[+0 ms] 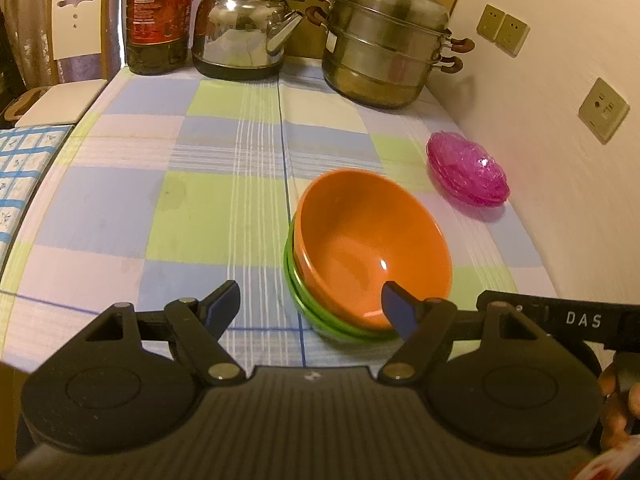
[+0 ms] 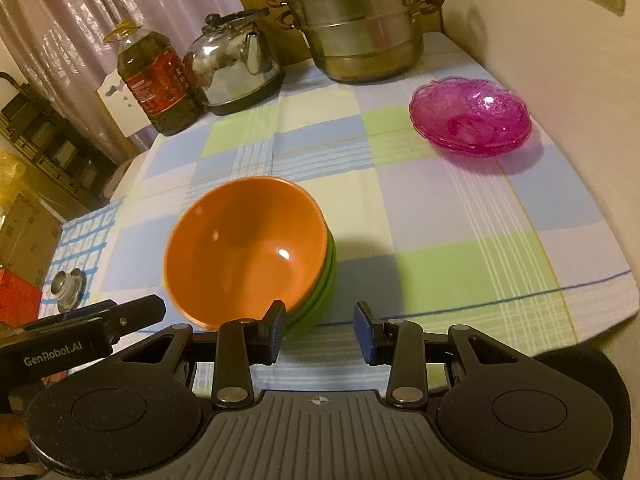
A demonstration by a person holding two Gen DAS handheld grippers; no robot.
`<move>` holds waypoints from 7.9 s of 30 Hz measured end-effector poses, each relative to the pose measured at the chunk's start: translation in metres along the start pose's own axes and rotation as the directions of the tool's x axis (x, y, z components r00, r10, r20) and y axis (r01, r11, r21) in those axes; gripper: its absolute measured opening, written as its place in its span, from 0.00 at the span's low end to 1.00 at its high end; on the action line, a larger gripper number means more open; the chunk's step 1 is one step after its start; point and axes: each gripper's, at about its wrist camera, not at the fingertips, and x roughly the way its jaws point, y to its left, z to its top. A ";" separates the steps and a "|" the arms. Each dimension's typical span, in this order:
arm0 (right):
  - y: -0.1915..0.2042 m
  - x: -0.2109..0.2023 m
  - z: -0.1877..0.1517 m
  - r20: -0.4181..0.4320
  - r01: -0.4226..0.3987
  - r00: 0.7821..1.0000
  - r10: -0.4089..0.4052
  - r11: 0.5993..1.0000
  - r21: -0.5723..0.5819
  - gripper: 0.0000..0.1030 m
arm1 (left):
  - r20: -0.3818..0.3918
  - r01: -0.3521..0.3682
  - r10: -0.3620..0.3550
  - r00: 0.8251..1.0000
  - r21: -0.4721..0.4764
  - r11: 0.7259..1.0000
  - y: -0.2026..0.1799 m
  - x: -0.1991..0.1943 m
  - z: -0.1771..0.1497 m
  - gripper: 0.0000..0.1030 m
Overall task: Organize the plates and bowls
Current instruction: 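Move both tools back to the orange bowl rim, then close both tools on the orange bowl rim to grip the bowl stack, then lift and carry the bowl stack with both tools toward the pink plates, then lower the bowl stack onto the pink glass plates with both tools, then open both tools and pull them back from the stack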
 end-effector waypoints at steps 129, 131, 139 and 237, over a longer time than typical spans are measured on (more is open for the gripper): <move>-0.144 0.010 0.139 0.030 0.168 0.984 -0.178 0.964 0.206 0.26 | -0.130 0.207 -0.181 0.975 0.221 0.953 -0.187 0.158 0.148 0.23; -0.149 0.010 0.145 0.036 0.172 0.982 -0.184 0.961 0.215 0.26 | -0.129 0.210 -0.185 0.974 0.225 0.951 -0.191 0.163 0.154 0.23; -0.167 0.018 0.171 0.053 0.183 0.978 -0.201 0.953 0.243 0.25 | -0.124 0.217 -0.192 0.974 0.240 0.946 -0.206 0.189 0.178 0.23; -0.199 0.064 0.209 0.084 0.222 0.966 -0.245 0.950 0.220 0.40 | 0.055 0.158 -0.172 0.983 0.197 0.967 -0.187 0.232 0.188 0.83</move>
